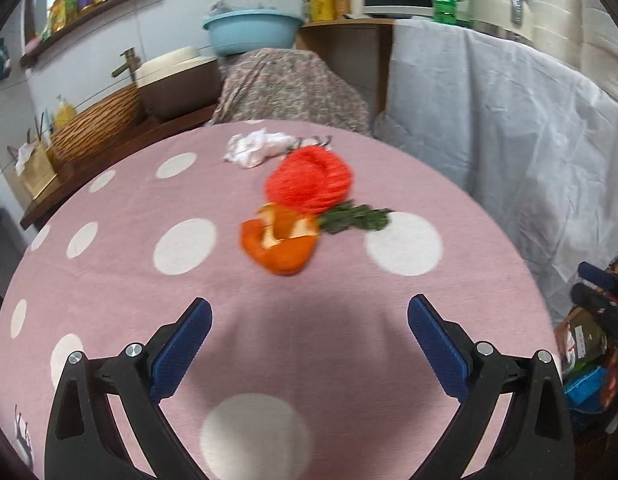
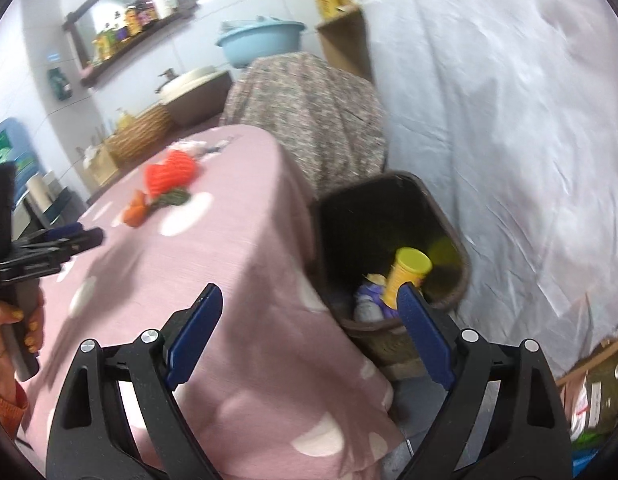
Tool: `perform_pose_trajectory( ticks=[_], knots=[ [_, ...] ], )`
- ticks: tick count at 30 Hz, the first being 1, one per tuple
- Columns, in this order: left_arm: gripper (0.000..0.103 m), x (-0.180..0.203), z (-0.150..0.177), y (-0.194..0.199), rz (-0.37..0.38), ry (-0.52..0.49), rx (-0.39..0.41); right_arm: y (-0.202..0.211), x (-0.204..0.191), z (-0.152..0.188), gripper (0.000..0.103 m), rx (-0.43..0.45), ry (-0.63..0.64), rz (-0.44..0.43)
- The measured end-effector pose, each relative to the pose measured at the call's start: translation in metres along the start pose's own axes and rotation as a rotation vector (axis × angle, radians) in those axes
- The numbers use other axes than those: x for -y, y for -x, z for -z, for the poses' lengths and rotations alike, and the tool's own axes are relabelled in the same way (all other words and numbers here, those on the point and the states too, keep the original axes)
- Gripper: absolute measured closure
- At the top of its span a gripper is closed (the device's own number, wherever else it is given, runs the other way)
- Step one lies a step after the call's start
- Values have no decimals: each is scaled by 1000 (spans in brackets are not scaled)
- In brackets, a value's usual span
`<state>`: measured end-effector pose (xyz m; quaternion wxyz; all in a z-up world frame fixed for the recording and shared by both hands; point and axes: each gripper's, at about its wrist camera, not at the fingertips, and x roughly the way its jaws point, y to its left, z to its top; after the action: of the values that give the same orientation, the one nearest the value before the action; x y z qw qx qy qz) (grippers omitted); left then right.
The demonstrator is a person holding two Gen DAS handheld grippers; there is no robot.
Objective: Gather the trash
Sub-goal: 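Move both tools back over the table, then grasp the orange peel with the left gripper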
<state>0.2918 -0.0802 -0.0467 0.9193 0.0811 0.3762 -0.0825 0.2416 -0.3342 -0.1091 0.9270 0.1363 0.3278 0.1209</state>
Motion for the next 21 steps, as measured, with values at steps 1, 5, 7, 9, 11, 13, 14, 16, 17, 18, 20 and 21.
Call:
perform_pose_trajectory(
  ticks=[1,5,7,9,11,13,14,16,17,18,20,21],
  knots=[
    [6,-6,1,-1,-3,3,-3,2,-7,-2,15,8,12,-8],
    [16,-12,-4,-17,-29,-14,-22,7,-32,-11,15,24,67,-30],
    [22,-11,-10,-27,-21,-27,-39,11,-41,-13,15,32,90,-33],
    [27,-11,-16,-37,-23,-31,-62,13,-48,-14,14,34,107,-38],
    [30,-13,-20,-47,-22,-29,-79,15,-54,-13,11,34,125,-38],
    [37,-15,-23,-55,-34,-27,-93,16,-57,-12,11,35,136,-35],
    [40,-16,-24,-58,-37,-22,-100,17,-60,-12,11,33,143,-36],
    [53,-21,-26,-62,-24,0,-110,17,-63,-12,11,30,152,-34],
    [55,-22,-26,-62,-19,12,-110,17,-63,-12,11,28,154,-35],
    [61,-26,-26,-59,-14,30,-100,15,-64,-13,11,25,154,-39],
    [75,-28,-24,-53,1,54,-85,13,-67,-13,11,18,156,-51],
    [77,-30,-24,-51,8,66,-82,11,-68,-13,11,15,159,-56]
  ],
)
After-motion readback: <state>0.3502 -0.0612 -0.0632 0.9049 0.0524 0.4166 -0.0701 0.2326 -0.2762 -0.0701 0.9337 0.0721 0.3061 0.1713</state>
